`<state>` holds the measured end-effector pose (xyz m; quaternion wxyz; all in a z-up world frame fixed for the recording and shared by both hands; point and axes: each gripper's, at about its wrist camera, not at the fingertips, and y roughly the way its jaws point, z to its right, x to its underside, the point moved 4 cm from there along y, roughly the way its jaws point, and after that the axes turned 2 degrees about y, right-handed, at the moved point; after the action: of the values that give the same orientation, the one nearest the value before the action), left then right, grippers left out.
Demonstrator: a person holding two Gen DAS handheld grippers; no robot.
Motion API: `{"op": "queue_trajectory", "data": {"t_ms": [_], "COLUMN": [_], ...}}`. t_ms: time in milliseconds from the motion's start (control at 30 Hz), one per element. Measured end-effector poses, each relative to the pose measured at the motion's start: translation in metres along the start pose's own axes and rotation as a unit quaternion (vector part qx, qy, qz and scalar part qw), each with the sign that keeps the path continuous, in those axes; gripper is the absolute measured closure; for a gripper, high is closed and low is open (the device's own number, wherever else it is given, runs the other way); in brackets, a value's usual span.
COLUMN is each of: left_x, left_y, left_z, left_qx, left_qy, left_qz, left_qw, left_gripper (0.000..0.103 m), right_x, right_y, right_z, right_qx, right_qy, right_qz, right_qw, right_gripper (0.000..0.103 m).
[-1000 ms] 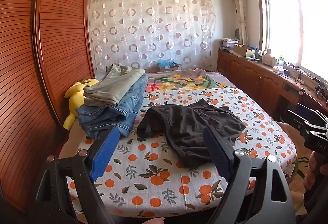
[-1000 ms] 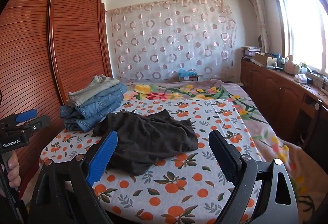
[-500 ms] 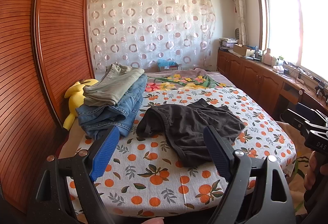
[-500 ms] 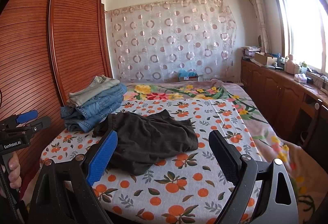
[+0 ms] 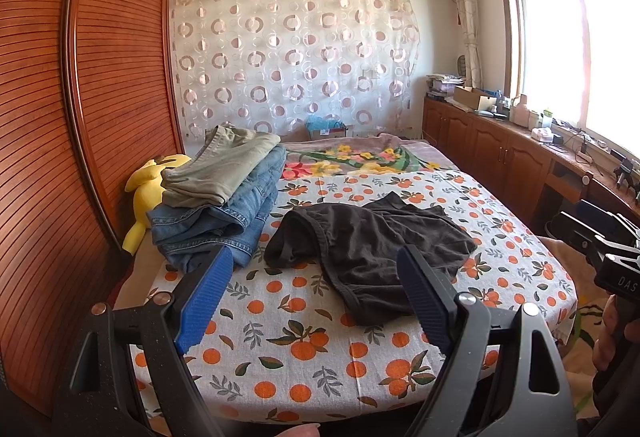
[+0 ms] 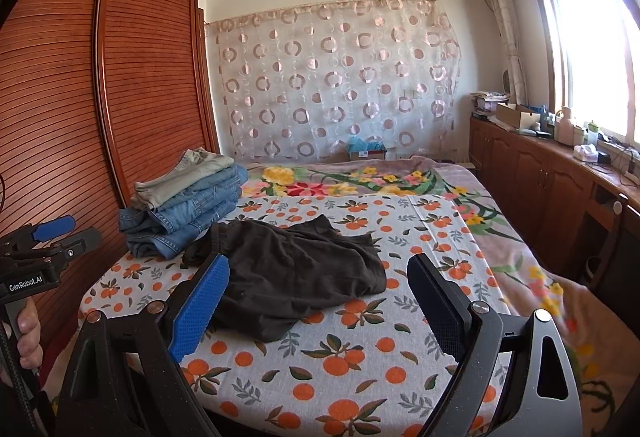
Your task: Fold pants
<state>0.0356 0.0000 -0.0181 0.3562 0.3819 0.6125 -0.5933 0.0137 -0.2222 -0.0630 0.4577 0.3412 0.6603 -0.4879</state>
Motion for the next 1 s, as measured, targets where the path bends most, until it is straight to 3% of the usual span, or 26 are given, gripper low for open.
{"op": "queue_trajectory", "data": {"t_ms": [1000], "left_x": [0.0], "left_y": [-0.0001], "left_z": [0.0], "left_qx": [0.0], "left_qy": [0.0], "left_qz": [0.001], "left_qw": [1.0], "left_gripper": [0.018], "right_x": [0.001], "right_y": [0.0001], "right_z": [-0.0015], "right_qx": [-0.002], "right_qy": [0.002], "right_qz": [-0.003], "right_qw": [1.0], "right_gripper": [0.011]}}
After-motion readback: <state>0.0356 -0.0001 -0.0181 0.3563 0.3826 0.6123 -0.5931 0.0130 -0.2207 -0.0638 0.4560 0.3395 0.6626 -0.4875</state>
